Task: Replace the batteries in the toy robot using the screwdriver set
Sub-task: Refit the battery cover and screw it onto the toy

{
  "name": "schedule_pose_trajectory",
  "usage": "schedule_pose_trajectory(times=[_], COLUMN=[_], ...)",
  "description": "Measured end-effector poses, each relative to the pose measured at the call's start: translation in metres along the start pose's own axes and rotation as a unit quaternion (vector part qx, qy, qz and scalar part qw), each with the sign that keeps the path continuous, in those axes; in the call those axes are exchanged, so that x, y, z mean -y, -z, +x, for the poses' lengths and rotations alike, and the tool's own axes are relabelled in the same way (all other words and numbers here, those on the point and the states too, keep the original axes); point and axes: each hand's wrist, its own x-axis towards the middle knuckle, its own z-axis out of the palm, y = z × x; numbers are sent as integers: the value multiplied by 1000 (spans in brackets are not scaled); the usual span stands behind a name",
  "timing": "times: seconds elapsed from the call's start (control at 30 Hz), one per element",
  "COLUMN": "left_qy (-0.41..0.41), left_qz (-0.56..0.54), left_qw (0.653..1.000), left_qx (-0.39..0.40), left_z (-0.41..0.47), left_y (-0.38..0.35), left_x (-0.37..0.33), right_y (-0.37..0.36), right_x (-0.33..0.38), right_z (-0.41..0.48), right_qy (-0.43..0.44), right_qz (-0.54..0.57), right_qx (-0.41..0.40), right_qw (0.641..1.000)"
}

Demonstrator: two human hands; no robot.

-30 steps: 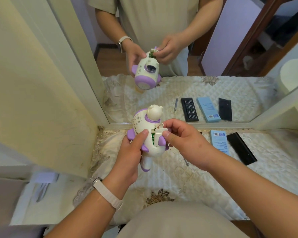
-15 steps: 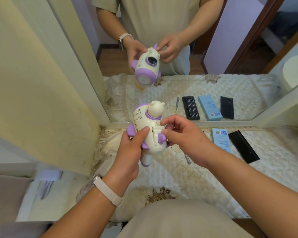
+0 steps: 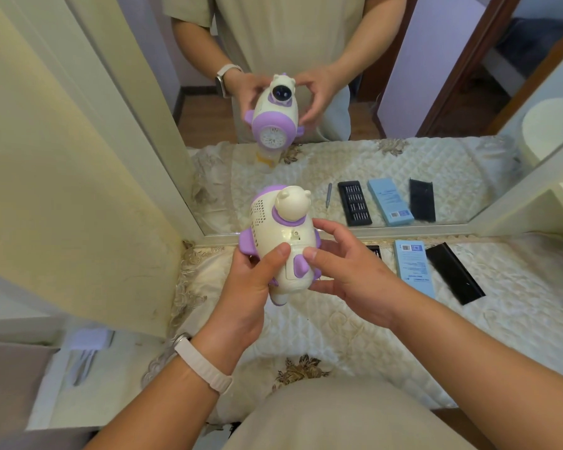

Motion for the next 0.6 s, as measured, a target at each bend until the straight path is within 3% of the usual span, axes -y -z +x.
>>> schedule_pose_trajectory(times=[0.27,0.6], left_qy=[-54,-74], left_qz=[8,10], left_qw=[998,997], left_qx=[37,13], left_z=[1,1], left_y=[5,4], left_x=[2,5], right_y=[-1,-3], right_x=[4,4], right_z=[-4,-6], right_qy=[7,-3], right_qz=[7,1], right_qx=[15,11], right_qw=[1000,1000])
